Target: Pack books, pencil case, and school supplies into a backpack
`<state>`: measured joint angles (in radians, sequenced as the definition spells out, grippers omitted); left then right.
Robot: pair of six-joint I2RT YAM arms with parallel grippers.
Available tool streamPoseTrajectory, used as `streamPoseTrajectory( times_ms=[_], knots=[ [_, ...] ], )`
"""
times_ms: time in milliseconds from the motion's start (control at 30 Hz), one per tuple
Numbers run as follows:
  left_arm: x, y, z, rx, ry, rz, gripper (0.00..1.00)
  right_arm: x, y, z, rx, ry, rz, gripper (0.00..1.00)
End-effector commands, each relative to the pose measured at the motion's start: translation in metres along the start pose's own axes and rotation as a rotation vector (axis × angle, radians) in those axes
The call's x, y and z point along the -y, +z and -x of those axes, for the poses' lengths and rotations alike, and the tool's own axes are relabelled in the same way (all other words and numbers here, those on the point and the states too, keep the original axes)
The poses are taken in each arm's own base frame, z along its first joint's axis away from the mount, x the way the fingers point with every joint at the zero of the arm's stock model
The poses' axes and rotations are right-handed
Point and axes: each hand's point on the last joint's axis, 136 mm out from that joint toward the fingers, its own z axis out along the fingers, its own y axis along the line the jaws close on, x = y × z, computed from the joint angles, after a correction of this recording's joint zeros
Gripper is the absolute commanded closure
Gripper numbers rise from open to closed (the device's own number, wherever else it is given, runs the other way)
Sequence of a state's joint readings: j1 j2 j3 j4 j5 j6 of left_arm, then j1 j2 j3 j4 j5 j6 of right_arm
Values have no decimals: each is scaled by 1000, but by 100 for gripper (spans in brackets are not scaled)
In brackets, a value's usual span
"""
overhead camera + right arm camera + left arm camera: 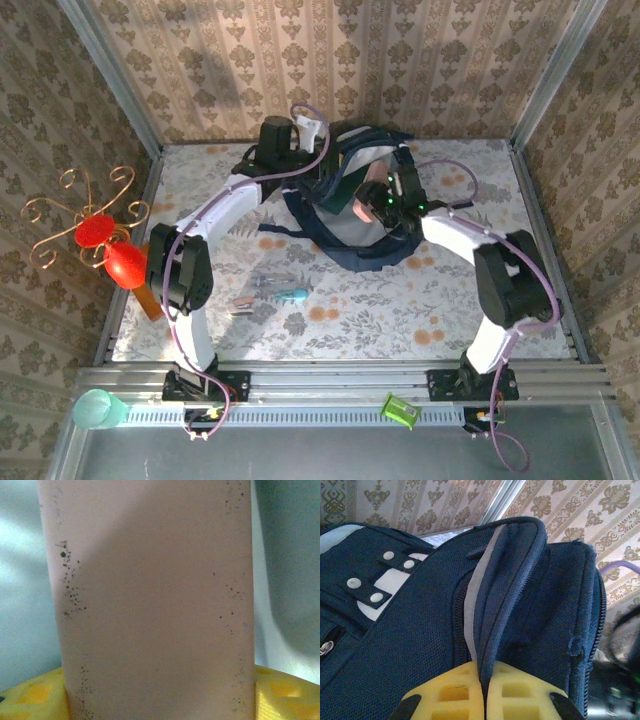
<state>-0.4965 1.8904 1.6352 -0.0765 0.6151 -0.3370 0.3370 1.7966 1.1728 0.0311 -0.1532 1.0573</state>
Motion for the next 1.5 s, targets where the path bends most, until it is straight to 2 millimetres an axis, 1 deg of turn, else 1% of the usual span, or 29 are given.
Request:
streamPoseTrajectory(
  times_ms=[0,133,200,333,467,533,567,600,667,700,733,767,833,933,1033,1133,1167,1200,1267,1300,1333,1367,1467],
  knots=[
    [48,-33,64,142,113,-86,100,1,23,20,90,97,-48,66],
    [51,-32,66,141,113,-110,100,8,38,28,159,83,-115,66],
    [53,-31,65,141,115,-123,100,4,47,33,178,86,-92,66],
    [52,-28,60,128,107,-138,100,-31,71,35,154,76,29,62],
    [49,-28,60,128,93,-140,100,-60,83,39,137,64,122,58],
    [50,-29,61,130,92,-142,100,-68,87,42,115,48,144,55],
    [50,-30,61,132,94,-143,100,-70,87,43,101,34,151,52],
    [50,-31,62,134,95,-140,100,-71,86,42,79,13,159,47],
    [47,-32,62,137,95,-129,100,-66,78,39,51,-46,130,37],
    [45,-32,60,134,93,-127,100,-59,73,37,39,-90,90,31],
    [43,-32,59,131,89,-123,100,-53,64,35,38,-136,48,25],
    [40,-32,58,130,87,-117,100,-47,56,34,38,-172,12,21],
    [35,-32,56,129,84,-106,100,-32,38,31,44,-228,-50,16],
    [30,-31,52,124,77,-93,100,-18,20,28,47,-282,-75,11],
    [26,-29,47,123,71,-88,100,-17,14,25,16,-310,-39,10],
    [22,-26,40,115,52,-86,100,-13,9,19,-33,-326,-17,10],
    [21,-26,38,114,50,-84,100,-5,5,18,-37,-341,-42,12],
    [19,-24,34,108,45,-80,100,3,-4,18,-25,-368,-81,13],
    [17,-23,27,96,50,-63,100,25,-18,18,-7,-408,-164,15],
    [17,-21,21,84,70,-50,100,35,-24,17,-10,-419,-198,17],
    [17,-17,10,59,95,-32,100,43,-30,15,-21,-427,-215,17],
    [15,-13,0,37,123,-3,100,46,-36,12,-26,-432,-214,18],
    [1,2,-39,-62,192,98,100,58,-51,3,-25,-441,-205,22]
  ],
)
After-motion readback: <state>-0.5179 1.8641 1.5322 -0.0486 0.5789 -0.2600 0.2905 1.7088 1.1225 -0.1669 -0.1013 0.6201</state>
